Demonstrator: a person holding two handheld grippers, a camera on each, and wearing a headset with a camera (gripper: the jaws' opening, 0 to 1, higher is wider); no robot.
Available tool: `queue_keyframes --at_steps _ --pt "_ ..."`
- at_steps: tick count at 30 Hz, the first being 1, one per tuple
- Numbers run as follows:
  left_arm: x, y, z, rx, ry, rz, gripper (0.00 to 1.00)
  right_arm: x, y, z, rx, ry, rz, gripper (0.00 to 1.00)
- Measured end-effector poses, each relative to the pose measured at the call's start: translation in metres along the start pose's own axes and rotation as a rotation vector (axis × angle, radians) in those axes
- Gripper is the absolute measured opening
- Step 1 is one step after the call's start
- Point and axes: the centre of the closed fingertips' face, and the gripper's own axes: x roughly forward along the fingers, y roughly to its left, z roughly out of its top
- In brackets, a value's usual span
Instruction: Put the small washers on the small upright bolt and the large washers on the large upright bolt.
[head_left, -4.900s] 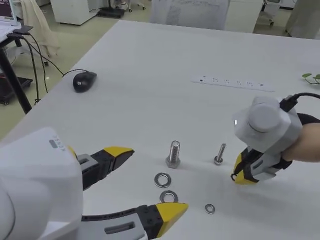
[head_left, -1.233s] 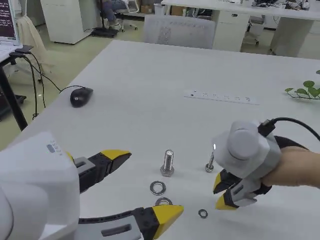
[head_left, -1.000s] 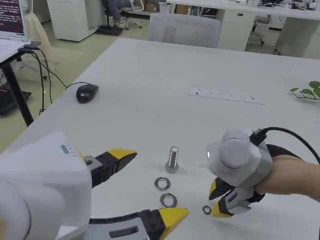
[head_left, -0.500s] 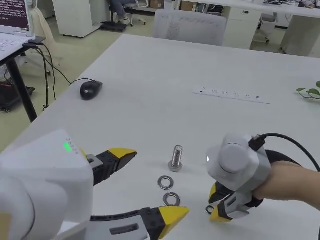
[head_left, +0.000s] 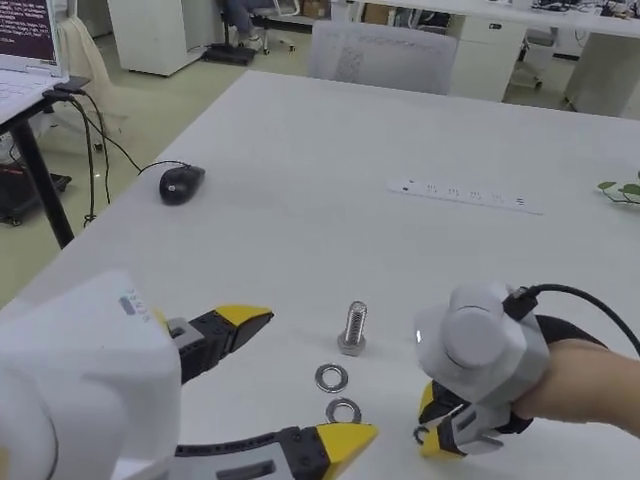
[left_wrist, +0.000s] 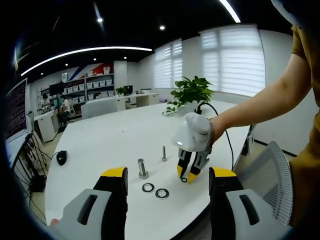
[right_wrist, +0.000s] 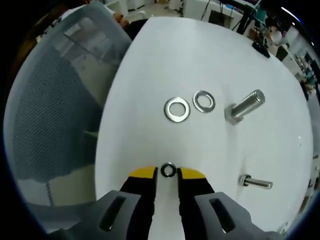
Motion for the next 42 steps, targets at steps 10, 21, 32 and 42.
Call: queue_keyframes --at_steps 10,21,32,42 --pt "0.002 0.001 0.0 0.0 -0.002 -0.001 0.65 0.002 -0.002 0.001 0.005 -0.006 -0.004 0.12" --pt "0.002 0.001 -0.006 0.0 0.014 -0.007 0.65 -0.016 -0.013 -0.005 0.07 -0.015 -0.018 0.12" --pt "0.007 0.001 -0.008 0.0 0.023 -0.012 0.64 -0.067 -0.063 -0.024 0.128 -0.039 -0.135 0.12" --pt "0.011 0.009 -0.012 -0.014 0.037 0.002 0.64 -0.087 -0.095 -0.022 0.147 -0.05 -0.182 0.12"
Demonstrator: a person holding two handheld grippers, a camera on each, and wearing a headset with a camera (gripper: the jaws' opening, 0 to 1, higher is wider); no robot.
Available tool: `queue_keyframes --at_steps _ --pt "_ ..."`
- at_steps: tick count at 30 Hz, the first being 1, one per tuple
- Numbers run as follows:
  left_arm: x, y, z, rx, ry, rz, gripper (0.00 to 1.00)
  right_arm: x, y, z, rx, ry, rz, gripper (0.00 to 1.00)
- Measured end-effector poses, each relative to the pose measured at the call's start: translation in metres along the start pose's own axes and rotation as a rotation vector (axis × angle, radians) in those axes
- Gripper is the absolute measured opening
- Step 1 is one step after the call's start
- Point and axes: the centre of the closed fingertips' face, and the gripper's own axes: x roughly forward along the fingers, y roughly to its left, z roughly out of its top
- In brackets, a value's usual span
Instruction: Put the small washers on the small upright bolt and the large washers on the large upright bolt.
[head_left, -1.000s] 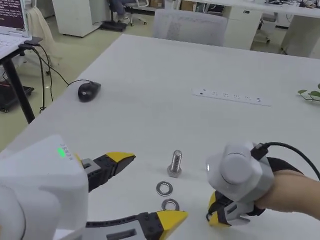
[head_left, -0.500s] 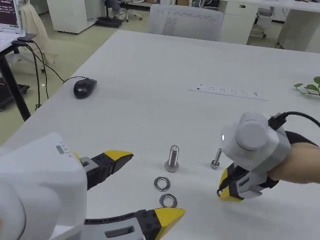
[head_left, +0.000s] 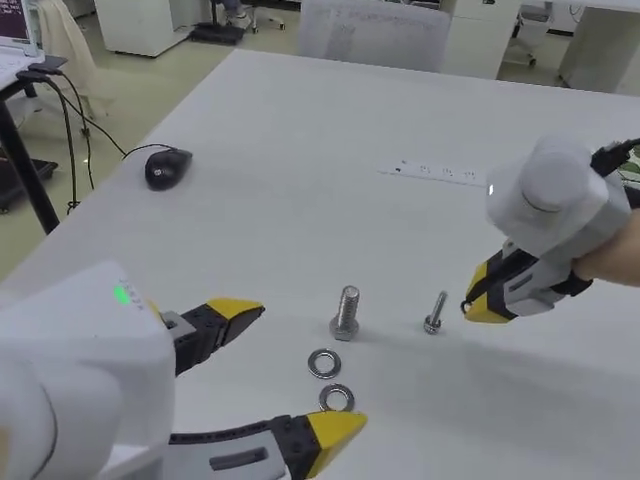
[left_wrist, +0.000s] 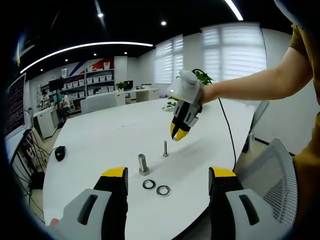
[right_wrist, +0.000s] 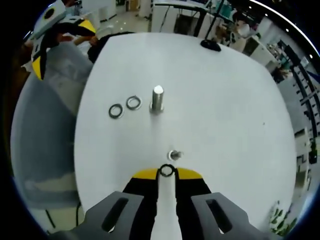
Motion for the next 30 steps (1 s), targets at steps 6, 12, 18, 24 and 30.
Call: queue_keyframes --at_steps 6,12,18,24,30 --pt "0.002 0.007 -0.001 -0.009 0.003 0.006 0.65 0.006 -0.014 0.015 -0.025 -0.007 0.0 0.12" --pt "0.003 0.011 -0.003 -0.026 0.005 0.015 0.65 0.019 -0.016 0.016 -0.034 0.007 0.029 0.12" --pt "0.005 0.013 -0.004 -0.035 0.003 0.014 0.65 0.027 -0.015 0.013 -0.046 0.027 0.047 0.12" --pt "0.008 0.012 -0.004 -0.036 0.006 0.008 0.64 0.034 -0.014 0.008 -0.052 0.036 0.054 0.12" --pt "0.008 0.013 -0.006 -0.039 0.012 0.01 0.64 0.045 -0.011 0.005 -0.058 0.035 0.068 0.12"
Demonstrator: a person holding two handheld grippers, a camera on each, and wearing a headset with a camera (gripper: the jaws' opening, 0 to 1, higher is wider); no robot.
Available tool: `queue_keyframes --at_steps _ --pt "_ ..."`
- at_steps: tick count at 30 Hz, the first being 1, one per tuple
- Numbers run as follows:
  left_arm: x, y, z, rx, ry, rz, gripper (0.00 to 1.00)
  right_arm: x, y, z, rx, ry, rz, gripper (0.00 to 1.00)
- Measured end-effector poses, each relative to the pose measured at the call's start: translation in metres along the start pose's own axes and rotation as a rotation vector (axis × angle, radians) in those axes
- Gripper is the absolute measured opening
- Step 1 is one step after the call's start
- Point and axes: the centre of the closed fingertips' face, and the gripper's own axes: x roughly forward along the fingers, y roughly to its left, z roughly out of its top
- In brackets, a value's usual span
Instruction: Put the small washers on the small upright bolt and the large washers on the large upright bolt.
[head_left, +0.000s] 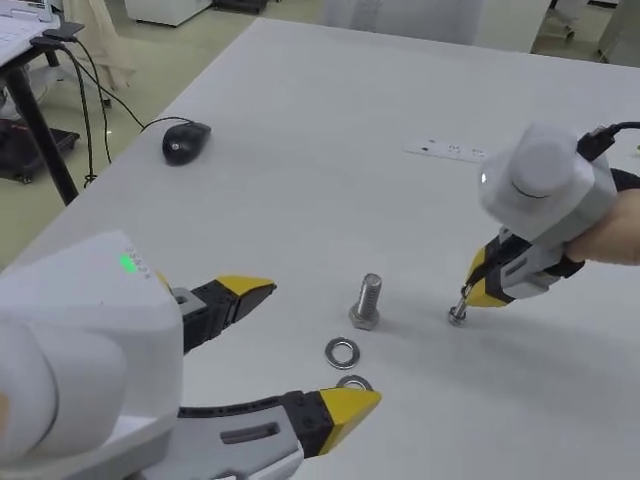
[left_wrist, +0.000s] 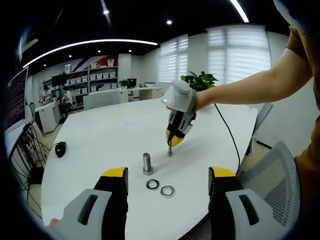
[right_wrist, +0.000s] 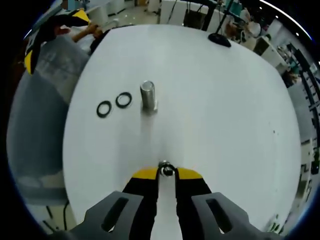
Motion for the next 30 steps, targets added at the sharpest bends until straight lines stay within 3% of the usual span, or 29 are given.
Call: queue_keyframes --at_steps 16,22,30 --pt "0.003 0.004 -0.007 -0.02 0.013 0.006 0.64 0.023 -0.001 -0.009 -0.023 0.005 0.004 0.14" --pt "0.004 0.004 -0.007 -0.02 0.012 0.005 0.64 0.021 0.0 -0.011 -0.013 0.0 0.001 0.16" --pt "0.002 0.003 -0.005 -0.013 0.004 0.003 0.64 0.002 0.001 -0.013 0.003 -0.022 -0.029 0.16"
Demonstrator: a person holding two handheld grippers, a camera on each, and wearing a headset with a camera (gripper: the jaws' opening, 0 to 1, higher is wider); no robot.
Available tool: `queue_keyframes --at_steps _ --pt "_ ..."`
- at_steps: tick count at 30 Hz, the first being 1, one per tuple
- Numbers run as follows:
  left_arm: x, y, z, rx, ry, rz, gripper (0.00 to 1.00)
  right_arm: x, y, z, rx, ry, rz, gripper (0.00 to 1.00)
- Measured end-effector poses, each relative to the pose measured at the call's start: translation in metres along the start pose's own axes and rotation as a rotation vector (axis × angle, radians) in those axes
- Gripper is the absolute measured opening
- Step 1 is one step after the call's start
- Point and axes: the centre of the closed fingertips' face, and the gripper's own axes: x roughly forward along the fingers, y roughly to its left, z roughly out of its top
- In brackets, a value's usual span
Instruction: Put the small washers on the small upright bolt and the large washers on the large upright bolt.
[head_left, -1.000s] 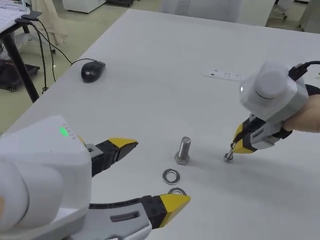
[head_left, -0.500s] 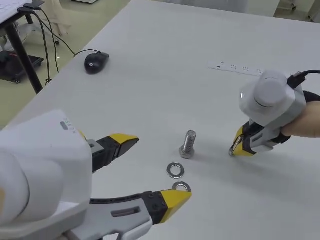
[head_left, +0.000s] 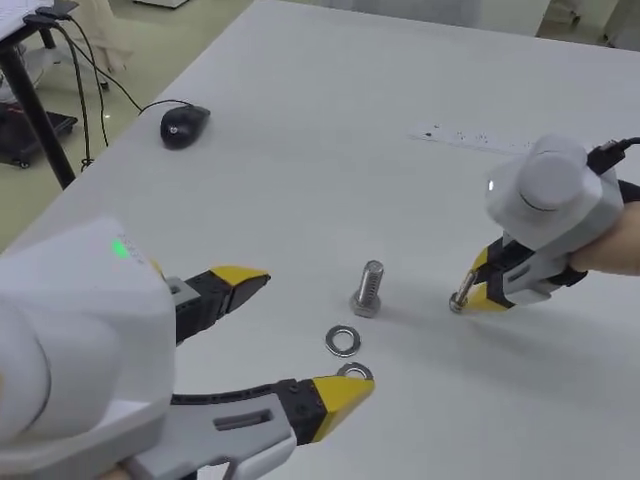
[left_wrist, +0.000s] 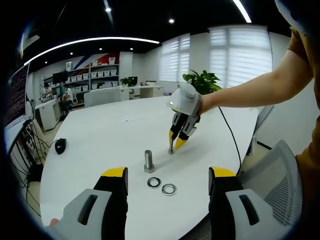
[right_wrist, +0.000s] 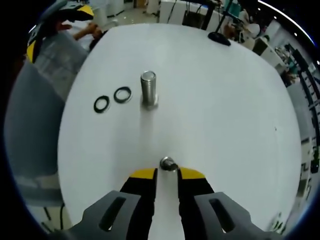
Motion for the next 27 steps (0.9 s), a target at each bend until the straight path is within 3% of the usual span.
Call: queue_keyframes --at_steps 6,13,19,27 --pt "-0.001 -0.003 0.002 0.021 -0.002 -0.007 0.65 -0.015 0.01 -0.002 0.009 -0.008 -0.022 0.18" --pt "-0.004 -0.008 0.005 0.041 -0.01 -0.017 0.65 -0.028 0.039 0.01 0.012 -0.036 -0.009 0.19" --pt "-0.01 -0.012 0.008 0.053 -0.024 -0.02 0.65 -0.022 0.063 0.027 -0.027 -0.055 0.014 0.19" --pt "-0.017 -0.014 0.01 0.06 -0.035 -0.015 0.65 0.001 0.096 0.058 -0.091 -0.073 0.081 0.19"
